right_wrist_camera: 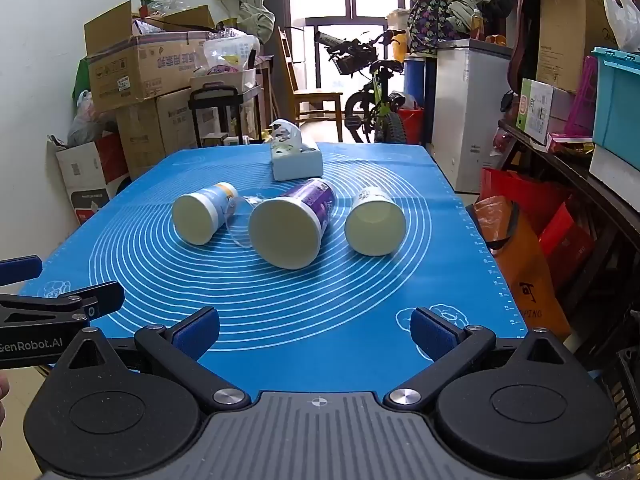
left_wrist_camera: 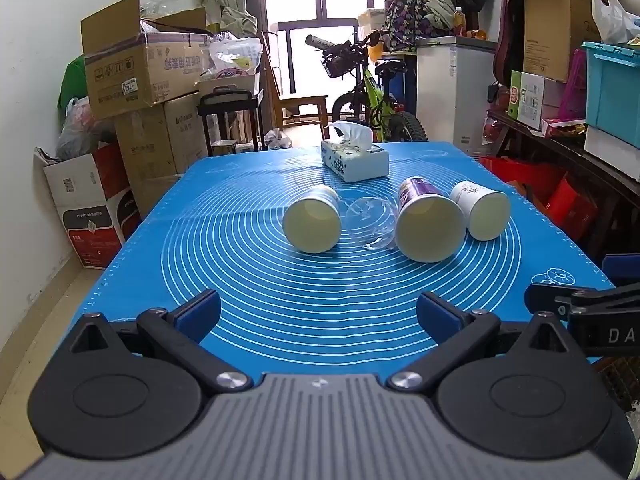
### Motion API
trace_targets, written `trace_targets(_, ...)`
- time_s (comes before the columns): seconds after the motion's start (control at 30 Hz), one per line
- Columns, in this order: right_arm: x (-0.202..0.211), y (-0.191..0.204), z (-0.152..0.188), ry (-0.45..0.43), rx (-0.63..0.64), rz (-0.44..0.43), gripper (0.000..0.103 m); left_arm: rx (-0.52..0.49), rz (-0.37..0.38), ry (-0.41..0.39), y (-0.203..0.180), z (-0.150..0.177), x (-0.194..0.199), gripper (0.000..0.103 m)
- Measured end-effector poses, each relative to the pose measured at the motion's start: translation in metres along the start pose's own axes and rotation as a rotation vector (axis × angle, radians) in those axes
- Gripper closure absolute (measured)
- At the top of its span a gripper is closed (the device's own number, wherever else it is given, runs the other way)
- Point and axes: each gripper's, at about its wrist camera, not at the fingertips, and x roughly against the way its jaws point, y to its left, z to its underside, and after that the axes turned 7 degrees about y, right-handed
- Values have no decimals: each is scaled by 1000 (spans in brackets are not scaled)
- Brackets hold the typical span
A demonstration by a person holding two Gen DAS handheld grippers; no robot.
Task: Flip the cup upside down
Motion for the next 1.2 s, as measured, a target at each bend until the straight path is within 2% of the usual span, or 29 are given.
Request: trace_targets(1.2, 2, 4, -1, 0, 17, -1, 2, 12, 14, 18, 1, 2, -7, 0)
